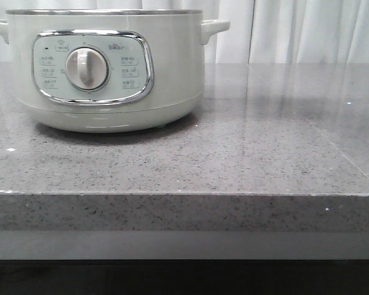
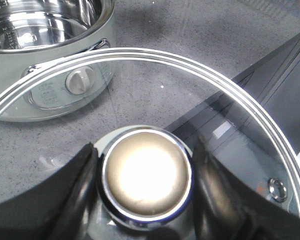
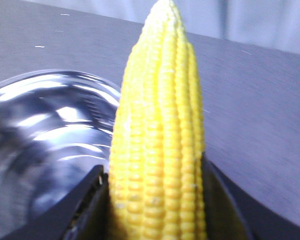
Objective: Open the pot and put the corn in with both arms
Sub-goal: 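Lift the corn with the right gripper and release it into the pot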
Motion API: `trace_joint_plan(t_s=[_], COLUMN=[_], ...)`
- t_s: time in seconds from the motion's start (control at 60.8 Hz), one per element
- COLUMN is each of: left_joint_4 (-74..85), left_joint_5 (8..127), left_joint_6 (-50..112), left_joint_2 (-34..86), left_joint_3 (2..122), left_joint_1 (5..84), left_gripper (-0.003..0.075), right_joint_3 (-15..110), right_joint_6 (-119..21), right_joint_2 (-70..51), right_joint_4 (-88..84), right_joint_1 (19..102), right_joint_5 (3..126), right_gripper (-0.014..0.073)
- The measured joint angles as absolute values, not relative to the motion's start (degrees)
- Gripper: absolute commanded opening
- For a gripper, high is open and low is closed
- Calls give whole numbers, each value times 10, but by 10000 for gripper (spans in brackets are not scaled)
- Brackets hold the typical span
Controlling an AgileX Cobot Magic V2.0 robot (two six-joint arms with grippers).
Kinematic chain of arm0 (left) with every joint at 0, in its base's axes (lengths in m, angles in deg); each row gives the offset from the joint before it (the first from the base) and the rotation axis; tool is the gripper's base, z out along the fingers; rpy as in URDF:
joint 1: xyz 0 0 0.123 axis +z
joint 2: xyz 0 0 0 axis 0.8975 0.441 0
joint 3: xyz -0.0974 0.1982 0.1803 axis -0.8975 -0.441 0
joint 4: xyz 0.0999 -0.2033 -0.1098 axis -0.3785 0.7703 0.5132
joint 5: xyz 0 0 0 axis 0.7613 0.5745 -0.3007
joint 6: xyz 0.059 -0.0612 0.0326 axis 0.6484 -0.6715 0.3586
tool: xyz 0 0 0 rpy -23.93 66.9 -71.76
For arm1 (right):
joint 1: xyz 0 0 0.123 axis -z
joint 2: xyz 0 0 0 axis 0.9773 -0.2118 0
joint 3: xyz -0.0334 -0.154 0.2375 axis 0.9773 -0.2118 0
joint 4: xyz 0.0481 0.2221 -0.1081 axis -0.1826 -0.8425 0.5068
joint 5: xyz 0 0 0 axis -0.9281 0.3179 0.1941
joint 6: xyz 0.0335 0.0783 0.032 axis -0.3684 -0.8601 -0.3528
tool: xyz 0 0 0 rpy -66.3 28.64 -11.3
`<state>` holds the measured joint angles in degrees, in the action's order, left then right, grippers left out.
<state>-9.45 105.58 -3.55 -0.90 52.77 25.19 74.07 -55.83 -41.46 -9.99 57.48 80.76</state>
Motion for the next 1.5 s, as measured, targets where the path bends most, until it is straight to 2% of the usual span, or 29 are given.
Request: trace_joint_plan(t_s=[0.263, 0.461, 0.724, 0.921, 0.97, 1.02, 1.069, 1.151, 1.299, 1.497], left_joint_4=[-94, -94, -94, -94, -94, -94, -94, -94, -94, -94], left_joint_5=[1056, 1056, 1056, 1056, 1056, 1056, 1056, 1056, 1055, 1055], left_joint_6=[-35, -35, -35, -35, -35, -35, -35, -35, -35, -35], left_joint_2=[-9, -9, -9, -9, -9, -9, -9, -9, -9, -9], left_joint_3=[527, 527, 527, 527, 527, 527, 527, 527, 527, 527], left_joint_1=[252, 252, 252, 252, 252, 252, 252, 252, 252, 252], left_gripper=[115, 115, 115, 115, 115, 115, 115, 115, 115, 115], right_joint_3=[866, 891, 895, 896, 896, 896, 896, 896, 896, 896], right_joint_6=[-555, -553, -553, -553, -553, -553, -553, -553, -553, -553], right_joint_2=[-541, -608, -617, -617, -617, -617, -617, -617, -613, -609], right_joint_4=[-100, -100, -99, -99, -99, -99, -99, -99, -99, -99], right_joint_1=[470, 452, 452, 452, 452, 452, 452, 452, 452, 458], right_joint_5=[843, 868, 881, 881, 881, 881, 881, 881, 878, 877], right_gripper=[234, 408, 598, 609, 589, 530, 435, 211, -74, -60])
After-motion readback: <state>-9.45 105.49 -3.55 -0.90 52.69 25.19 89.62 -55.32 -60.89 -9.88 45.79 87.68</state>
